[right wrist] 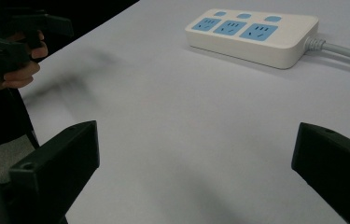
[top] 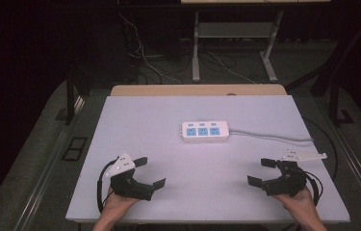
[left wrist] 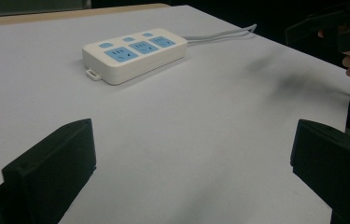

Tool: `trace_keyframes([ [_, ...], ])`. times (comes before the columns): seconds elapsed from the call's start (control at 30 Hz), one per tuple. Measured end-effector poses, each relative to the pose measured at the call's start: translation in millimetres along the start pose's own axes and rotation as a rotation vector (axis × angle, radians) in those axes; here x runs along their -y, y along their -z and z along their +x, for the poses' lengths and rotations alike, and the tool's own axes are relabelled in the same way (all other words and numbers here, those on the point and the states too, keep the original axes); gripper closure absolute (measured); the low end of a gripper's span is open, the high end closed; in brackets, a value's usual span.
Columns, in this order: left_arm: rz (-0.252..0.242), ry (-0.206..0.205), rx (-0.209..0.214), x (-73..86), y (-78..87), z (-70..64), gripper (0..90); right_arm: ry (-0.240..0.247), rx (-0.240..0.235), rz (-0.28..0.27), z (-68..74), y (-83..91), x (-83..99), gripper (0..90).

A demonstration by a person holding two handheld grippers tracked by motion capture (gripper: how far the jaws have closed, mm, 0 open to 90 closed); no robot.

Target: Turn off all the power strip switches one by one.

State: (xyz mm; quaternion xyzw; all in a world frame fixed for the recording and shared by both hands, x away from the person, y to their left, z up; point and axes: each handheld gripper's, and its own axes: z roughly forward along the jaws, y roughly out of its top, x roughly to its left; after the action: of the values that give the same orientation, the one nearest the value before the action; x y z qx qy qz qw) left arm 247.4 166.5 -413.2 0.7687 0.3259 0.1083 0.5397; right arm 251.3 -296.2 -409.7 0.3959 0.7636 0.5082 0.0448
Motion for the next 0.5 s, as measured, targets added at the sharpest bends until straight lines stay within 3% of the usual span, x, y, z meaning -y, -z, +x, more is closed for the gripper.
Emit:
trace_keyframes([
  [0.5, 0.011, 0.016, 0.008, 1.8, -2.7, 2.7, 0.0, -0.002, -0.003, 0.033, -0.3, -1.1, 0.6, 0.6],
])
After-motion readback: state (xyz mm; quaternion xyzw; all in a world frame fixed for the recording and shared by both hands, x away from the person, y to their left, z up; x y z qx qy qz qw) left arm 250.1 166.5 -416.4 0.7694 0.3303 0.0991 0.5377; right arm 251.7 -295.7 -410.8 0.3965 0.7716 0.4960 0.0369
